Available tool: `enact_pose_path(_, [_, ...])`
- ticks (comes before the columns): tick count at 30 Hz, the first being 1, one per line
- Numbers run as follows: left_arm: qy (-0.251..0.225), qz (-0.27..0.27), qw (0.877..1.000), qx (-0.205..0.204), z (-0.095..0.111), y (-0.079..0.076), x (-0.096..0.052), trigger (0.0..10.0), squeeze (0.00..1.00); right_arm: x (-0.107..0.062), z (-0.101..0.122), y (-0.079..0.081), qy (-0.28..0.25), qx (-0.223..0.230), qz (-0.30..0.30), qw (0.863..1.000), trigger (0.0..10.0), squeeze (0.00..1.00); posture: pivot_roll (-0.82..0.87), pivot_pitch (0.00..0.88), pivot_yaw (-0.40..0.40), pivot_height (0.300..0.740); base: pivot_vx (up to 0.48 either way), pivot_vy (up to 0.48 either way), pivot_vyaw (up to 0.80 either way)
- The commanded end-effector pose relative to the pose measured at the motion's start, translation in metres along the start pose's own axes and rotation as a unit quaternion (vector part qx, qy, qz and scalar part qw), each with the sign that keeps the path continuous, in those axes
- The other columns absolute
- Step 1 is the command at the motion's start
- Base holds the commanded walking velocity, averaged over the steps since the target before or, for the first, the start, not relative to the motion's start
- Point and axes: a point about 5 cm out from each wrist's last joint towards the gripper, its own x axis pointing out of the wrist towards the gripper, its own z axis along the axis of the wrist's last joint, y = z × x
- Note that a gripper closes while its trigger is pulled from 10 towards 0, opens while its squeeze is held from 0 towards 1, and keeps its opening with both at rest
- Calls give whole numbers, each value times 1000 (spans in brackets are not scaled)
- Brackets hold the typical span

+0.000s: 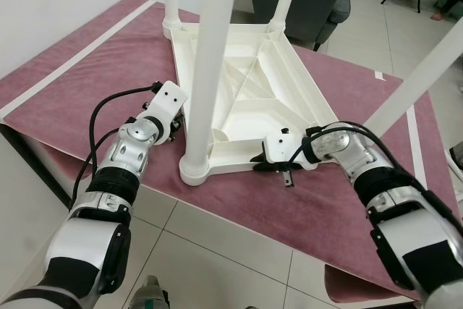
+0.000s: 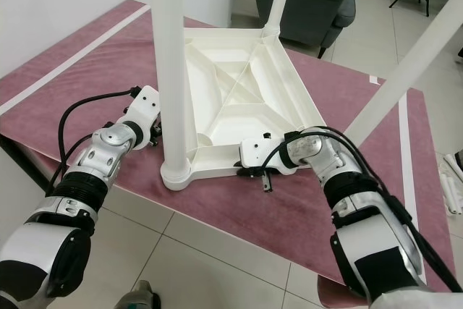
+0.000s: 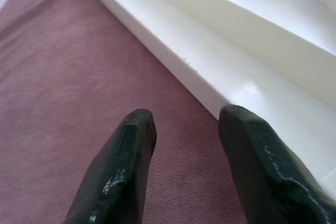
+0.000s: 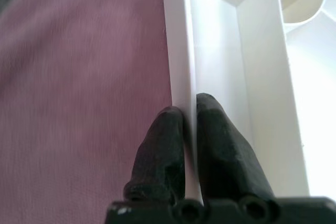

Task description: Building children table

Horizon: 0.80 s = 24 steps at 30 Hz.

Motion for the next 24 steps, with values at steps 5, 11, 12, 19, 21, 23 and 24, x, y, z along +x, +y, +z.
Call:
enact_pose_path(5, [-43, -42, 998, -2, 19, -20, 8, 10000, 0, 32, 24, 4, -91, 96, -63, 989, 10000, 0, 148, 43, -52, 740, 0, 0, 0])
enact_pose_path(11, [-49, -27, 998, -13, 19, -13, 9, 10000, 0, 35, 30, 5, -115, 149, -94, 978, 10000, 0, 148, 42, -53, 740, 0, 0, 0])
enact_pose_path(12, [-50, -6, 999, -16, 19, -4, 8, 10000, 0, 35, 31, 6, -126, 170, -125, 969, 10000, 0, 148, 41, -48, 740, 0, 0, 0])
enact_pose_path(19, [-51, 81, 995, -7, 11, 32, -1, 10000, 0, 16, 34, 6, -147, 201, -264, 932, 10000, 0, 152, 42, -43, 740, 0, 0, 0])
enact_pose_path(21, [-50, 109, 993, 3, 4, 46, -9, 10000, 0, 3, 38, 9, -175, 205, -299, 915, 10000, 0, 153, 43, -39, 740, 0, 0, 0])
enact_pose_path(23, [-50, 115, 992, 7, 0, 50, -12, 10000, 0, -2, 41, 12, -187, 202, -302, 913, 10000, 0, 153, 43, -39, 740, 0, 0, 0])
enact_pose_path(24, [-51, 120, 991, 11, -4, 55, -17, 10000, 0, -8, 45, 15, -199, 196, -303, 911, 10000, 0, 151, 43, -36, 740, 0, 0, 0])
